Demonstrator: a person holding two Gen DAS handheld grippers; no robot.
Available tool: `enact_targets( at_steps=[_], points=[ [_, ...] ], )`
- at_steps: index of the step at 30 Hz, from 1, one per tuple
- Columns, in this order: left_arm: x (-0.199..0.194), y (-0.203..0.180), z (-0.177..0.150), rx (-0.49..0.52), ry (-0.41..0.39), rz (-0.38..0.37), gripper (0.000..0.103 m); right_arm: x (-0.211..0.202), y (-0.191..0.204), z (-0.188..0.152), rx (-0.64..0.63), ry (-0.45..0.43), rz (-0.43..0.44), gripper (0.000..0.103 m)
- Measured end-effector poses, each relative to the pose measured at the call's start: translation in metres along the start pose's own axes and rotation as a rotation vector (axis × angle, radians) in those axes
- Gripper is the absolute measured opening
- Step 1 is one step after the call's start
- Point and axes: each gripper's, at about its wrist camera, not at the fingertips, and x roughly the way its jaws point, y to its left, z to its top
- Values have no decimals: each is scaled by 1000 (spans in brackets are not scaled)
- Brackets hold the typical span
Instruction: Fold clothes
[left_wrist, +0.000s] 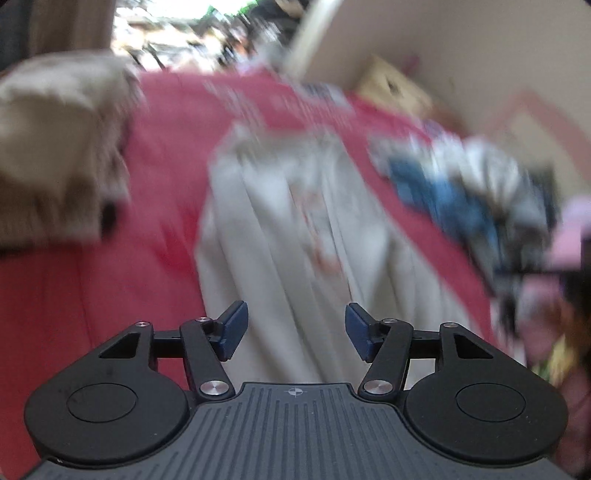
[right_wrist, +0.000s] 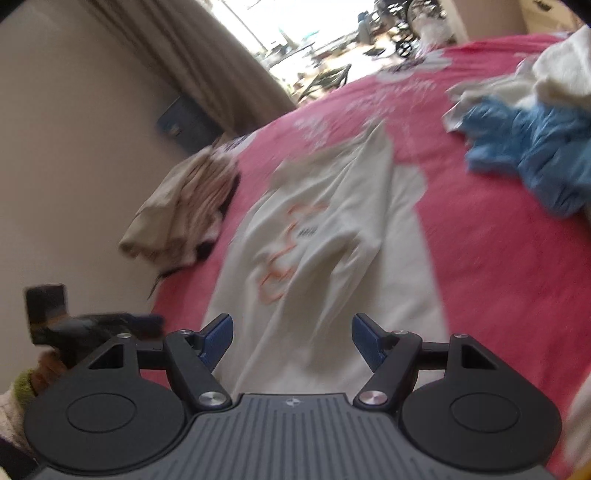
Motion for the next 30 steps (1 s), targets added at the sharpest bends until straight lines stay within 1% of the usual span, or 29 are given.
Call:
enact_targets(
  at_steps=[2,4,6,9,11,13,14,15,16,17,18,19,20,23,25,26,29,30],
  points=[
    [9,-13,-28,50,67,-2,59,4,9,-17,2,23,3,74],
    [18,-26,-56,99,130,-5,59,12,13,-32,31,57,16,74],
    [23,-35,-79,128,162,-11,59,18,16,-45,54,78,17,74],
    [31,-38,-105,120,194,19,59,25,18,-61,82,98,11,74],
    [27,-38,-118,90,167,46,57,25,20,-66,83,92,7,74],
    [21,-34,-123,40,126,52,49,24,22,-70,83,84,2,74],
    [20,-32,-124,22,114,59,38,23,22,-71,85,79,-2,74],
    [19,-30,-124,14,110,74,29,22,22,-71,88,74,-5,74],
    [19,-29,-124,6,106,89,23,22,22,-71,92,69,-7,74],
    [19,-27,-124,-3,102,104,14,21,22,-71,98,63,-7,74],
    [18,-26,-124,-11,98,117,9,20,21,-71,103,58,-6,74],
    [16,-25,-123,-17,88,124,6,19,21,-71,107,54,-6,74],
    [13,-25,-123,-22,77,133,4,18,20,-71,109,51,-8,74],
    [-4,-22,-116,-33,29,175,3,15,18,-72,109,46,-17,74],
    [-21,-16,-109,-51,-6,218,3,12,16,-72,106,43,-23,74],
    [-31,-11,-103,-54,-26,250,3,12,14,-73,104,43,-26,74],
    [-66,6,-81,-29,-103,401,3,11,10,-74,110,44,-33,74],
    [-77,15,-72,-21,-122,464,3,11,8,-74,113,44,-34,74]
  ],
)
